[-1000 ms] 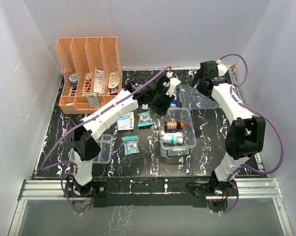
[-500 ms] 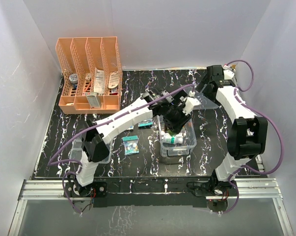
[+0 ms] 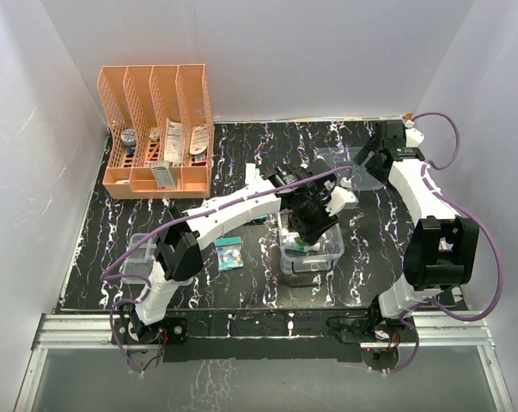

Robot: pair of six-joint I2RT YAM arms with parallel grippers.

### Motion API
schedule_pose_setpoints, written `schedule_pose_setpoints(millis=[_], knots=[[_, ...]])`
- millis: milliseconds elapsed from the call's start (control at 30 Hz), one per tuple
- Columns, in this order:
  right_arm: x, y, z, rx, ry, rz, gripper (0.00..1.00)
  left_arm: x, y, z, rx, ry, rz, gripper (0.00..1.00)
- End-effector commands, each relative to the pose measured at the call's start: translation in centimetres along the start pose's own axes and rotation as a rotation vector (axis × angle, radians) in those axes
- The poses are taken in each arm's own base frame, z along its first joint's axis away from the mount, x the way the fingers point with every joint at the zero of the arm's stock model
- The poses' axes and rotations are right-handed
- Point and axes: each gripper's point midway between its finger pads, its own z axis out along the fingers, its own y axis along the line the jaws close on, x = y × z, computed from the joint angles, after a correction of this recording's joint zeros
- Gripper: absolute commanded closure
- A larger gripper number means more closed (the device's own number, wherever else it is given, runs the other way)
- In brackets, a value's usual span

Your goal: Organize the medicine kit

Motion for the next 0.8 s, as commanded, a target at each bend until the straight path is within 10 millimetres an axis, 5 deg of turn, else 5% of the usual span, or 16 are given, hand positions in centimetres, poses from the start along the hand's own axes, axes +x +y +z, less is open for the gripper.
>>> schedule_pose_setpoints(millis=[0, 533, 767], knots=[[-2.2, -0.1, -0.9, -0.034, -0.068, 0.036, 0.02, 0.8, 0.0, 0.4, 0.022, 0.031, 0.065, 0.64], [-3.0, -1.6, -1.3, -0.028, -0.084, 0.064, 0.02, 5.3, 1.1, 4.1, 0.055, 0.17, 0.146, 0.64], [-3.7, -2.0, -1.4, -0.03, -0.092, 0.072, 0.02, 6.3, 1.1, 5.6, 0.069, 0.214, 0.139, 0.56]])
